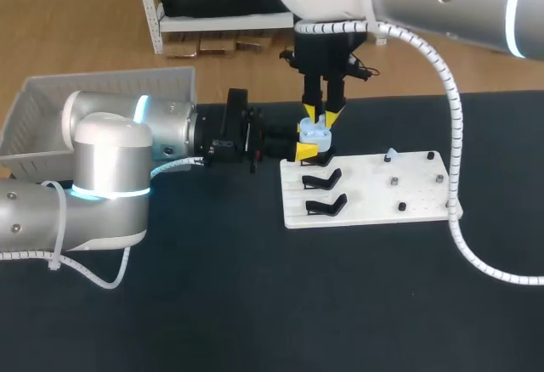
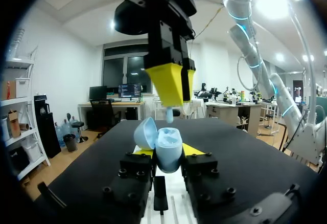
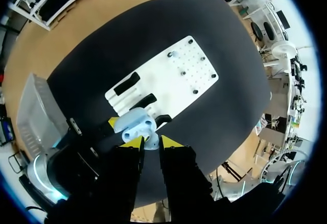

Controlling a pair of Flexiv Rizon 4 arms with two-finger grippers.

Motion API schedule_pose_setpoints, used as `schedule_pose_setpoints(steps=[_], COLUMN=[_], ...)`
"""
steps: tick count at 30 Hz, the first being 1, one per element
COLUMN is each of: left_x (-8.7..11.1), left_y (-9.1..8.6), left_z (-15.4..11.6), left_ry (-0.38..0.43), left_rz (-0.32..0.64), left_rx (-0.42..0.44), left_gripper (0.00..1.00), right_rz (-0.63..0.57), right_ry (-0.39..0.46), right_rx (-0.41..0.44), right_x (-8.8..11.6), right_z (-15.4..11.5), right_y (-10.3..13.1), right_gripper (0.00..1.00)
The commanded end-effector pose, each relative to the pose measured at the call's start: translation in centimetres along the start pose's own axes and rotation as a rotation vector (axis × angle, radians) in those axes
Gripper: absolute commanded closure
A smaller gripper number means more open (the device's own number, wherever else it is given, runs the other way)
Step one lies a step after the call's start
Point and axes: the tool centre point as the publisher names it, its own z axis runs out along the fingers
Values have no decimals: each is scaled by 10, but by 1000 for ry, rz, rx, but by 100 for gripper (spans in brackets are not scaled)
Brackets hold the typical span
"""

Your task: Pick up each earbud case from the left stands, insert the matching earbuds, close the lid, and place the case in the box.

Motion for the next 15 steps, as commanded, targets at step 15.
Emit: schedule_pose_setpoints(steps=[15], left_x=[1], left_y=[-1], left_z=[0], left_ry=[-5], left_rz=[4], left_rx=[-4], left_gripper=[100], right_rz=[15], right_ry=[17], right_rx=[21], right_x=[-4], right_z=[8], right_y=[3], right_gripper=[100])
